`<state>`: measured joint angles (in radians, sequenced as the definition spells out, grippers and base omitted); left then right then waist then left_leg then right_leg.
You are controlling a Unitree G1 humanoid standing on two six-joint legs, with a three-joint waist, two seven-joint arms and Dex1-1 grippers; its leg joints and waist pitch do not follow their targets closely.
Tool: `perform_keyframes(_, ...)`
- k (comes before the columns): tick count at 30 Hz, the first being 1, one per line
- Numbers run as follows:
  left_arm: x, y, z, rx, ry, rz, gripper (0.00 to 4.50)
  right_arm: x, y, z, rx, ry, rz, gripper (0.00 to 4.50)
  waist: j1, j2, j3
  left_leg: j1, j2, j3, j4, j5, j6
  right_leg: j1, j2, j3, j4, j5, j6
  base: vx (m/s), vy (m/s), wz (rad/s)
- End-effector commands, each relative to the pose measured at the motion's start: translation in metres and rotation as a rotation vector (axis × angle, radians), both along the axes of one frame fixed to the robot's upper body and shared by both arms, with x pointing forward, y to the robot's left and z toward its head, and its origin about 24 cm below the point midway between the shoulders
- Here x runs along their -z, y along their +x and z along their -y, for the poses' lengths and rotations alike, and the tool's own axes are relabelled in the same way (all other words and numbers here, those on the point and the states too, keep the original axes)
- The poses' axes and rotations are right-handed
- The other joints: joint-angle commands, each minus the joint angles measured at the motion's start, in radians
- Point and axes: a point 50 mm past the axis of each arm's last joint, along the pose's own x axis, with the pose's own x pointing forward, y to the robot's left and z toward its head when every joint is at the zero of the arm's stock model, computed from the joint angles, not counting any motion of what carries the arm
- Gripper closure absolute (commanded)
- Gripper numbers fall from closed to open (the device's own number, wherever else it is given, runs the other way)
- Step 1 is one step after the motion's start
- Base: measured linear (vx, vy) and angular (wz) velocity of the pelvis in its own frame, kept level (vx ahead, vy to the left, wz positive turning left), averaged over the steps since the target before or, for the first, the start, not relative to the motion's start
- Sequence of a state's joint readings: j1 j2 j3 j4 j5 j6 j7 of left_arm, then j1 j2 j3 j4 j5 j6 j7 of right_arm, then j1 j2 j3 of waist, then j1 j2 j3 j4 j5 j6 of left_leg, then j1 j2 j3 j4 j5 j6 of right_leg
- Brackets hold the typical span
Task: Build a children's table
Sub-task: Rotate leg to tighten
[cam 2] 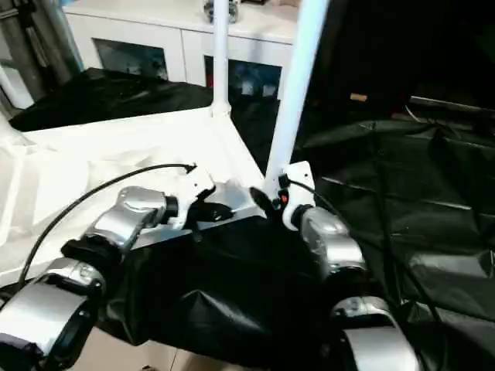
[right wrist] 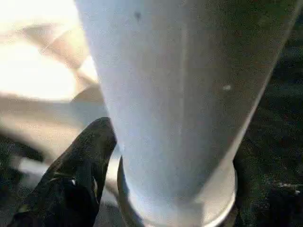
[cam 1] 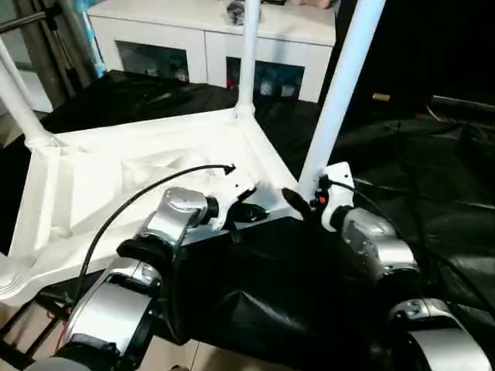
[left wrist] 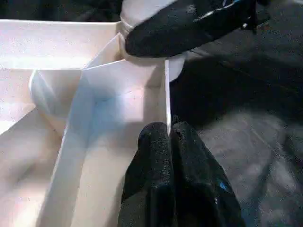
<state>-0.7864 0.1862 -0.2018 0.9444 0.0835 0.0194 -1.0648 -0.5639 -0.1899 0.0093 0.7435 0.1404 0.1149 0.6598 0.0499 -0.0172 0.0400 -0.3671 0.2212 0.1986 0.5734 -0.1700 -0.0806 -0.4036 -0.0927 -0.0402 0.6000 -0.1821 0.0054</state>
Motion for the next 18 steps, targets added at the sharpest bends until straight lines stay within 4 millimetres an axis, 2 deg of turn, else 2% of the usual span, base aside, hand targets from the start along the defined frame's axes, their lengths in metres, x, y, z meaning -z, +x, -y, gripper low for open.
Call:
perform_keyframes(1,-0.010,-0.007,0.021,0.154,-0.079,0.028,4.50,0.010,-0.017,-0.023,-0.248,-0.016,-0.046,0.94,0.004,-0.003,-0.061,0.007,0.006,-0.002,-0.059,-0.207,0.051,0.051,-0.032,0.024,-0.061,-0.082,-0.240,0.000,0.000,0.00)
perform_keyframes(3,-0.011,-0.009,0.015,0.188,-0.076,0.015,4.50,0.008,-0.020,-0.016,-0.311,-0.016,-0.043,0.94,0.005,-0.003,-0.062,0.008,0.005,0.000,-0.057,-0.183,0.063,0.052,-0.030,0.023,-0.055,-0.036,-0.256,0.000,0.000,0.00)
perform_keyframes(4,-0.011,-0.011,0.008,0.237,-0.067,0.000,4.50,0.004,-0.026,-0.006,-0.399,-0.009,-0.042,0.94,0.011,-0.004,-0.062,0.009,0.006,0.003,-0.054,-0.171,0.078,0.053,-0.029,0.021,-0.054,-0.012,-0.269,0.000,0.000,0.00)
perform_keyframes(6,-0.011,-0.012,0.006,0.248,-0.063,-0.002,4.50,0.002,-0.028,-0.004,-0.421,-0.005,-0.044,0.94,0.017,-0.002,-0.062,0.009,0.010,0.005,-0.052,-0.163,0.098,0.053,-0.031,0.021,-0.050,0.013,-0.283,0.000,0.000,0.00)
perform_keyframes(10,-0.012,-0.013,-0.006,0.298,-0.042,-0.022,4.50,-0.004,-0.037,0.009,-0.541,0.024,-0.080,0.94,0.023,-0.003,-0.058,0.013,0.012,0.005,-0.055,-0.203,0.087,0.050,-0.033,0.021,-0.057,-0.062,-0.284,0.000,0.000,0.00)
perform_keyframes(11,-0.012,-0.014,-0.009,0.307,-0.039,-0.024,4.50,-0.004,-0.039,0.010,-0.557,0.025,-0.089,1.20,0.026,-0.008,-0.058,0.014,0.013,0.005,-0.055,-0.209,0.083,0.050,-0.034,0.022,-0.057,-0.078,-0.279,0.000,0.000,0.00)
perform_keyframes(16,-0.014,-0.015,-0.015,0.335,-0.040,-0.045,4.50,-0.004,-0.045,0.011,-0.618,0.016,-0.115,1.42,0.036,-0.004,-0.056,0.017,0.015,0.004,-0.059,-0.227,0.054,0.043,-0.036,0.023,-0.061,-0.132,-0.265,0.000,0.000,0.00)
perform_keyframes(18,-0.014,-0.016,-0.017,0.345,-0.040,-0.050,4.50,-0.003,-0.048,0.011,-0.639,0.012,-0.126,1.70,0.038,-0.004,-0.057,0.016,0.014,0.003,-0.060,-0.218,0.049,0.045,-0.036,0.023,-0.059,-0.122,-0.261,0.000,0.000,0.00)
